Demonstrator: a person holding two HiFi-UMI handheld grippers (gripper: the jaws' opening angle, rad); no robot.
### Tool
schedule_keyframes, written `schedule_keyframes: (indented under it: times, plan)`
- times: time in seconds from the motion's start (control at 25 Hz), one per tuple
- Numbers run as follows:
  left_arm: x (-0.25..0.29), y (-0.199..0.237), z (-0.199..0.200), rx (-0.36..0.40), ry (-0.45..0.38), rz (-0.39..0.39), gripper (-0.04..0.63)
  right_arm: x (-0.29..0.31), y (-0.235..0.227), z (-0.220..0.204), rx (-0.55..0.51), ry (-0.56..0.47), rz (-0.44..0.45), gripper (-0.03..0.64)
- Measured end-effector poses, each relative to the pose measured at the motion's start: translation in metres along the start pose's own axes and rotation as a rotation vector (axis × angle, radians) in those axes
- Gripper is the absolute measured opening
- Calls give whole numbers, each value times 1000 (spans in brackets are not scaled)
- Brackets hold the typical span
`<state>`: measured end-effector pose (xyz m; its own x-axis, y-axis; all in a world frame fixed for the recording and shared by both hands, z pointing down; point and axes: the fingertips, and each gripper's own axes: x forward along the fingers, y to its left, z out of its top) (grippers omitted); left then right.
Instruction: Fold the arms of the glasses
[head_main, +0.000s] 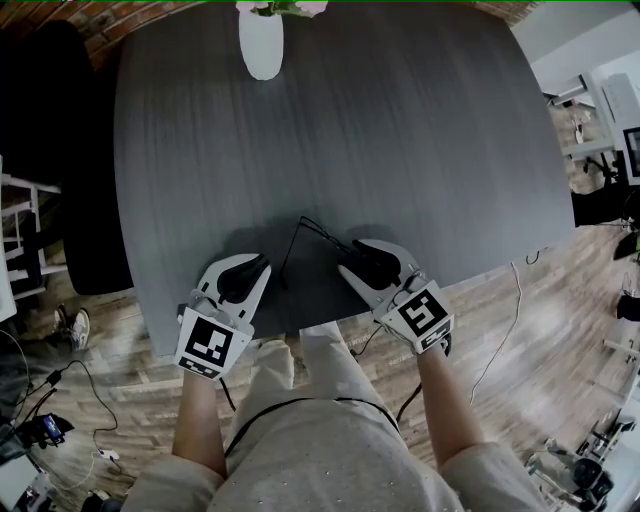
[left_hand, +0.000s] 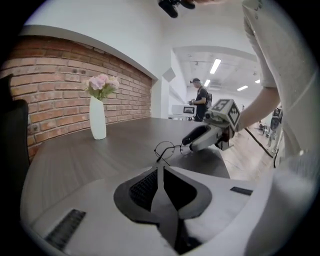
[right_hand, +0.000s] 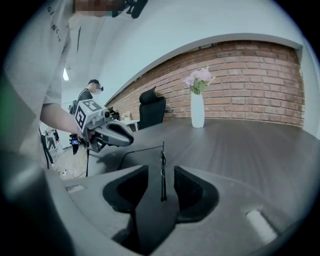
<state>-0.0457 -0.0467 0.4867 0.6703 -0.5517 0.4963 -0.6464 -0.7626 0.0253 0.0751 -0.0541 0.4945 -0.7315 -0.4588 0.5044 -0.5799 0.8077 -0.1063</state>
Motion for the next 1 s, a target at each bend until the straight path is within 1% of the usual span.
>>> schedule_keyframes:
  times: [0.08, 0.12, 0.2, 0.32, 0.56, 1.0]
  plan:
    - [3, -4, -14, 90, 94, -3, 35, -1, -1, 0, 7, -6, 2, 152]
    - [5, -8, -18, 126, 128, -13, 35, -1, -1, 0, 8, -7, 5, 152]
    - [7, -16, -20, 157, 157, -48, 35, -1, 0, 1, 13, -9, 12, 152]
    - [11, -25, -19, 151, 159, -83, 34, 0, 1, 1, 15, -9, 19, 152]
    - [18, -36, -15, 142, 151, -112, 34, 1, 2, 1, 18, -5, 35, 152]
    - [39, -45, 1, 125, 121, -131, 34, 5, 14, 5, 7, -11, 92, 152]
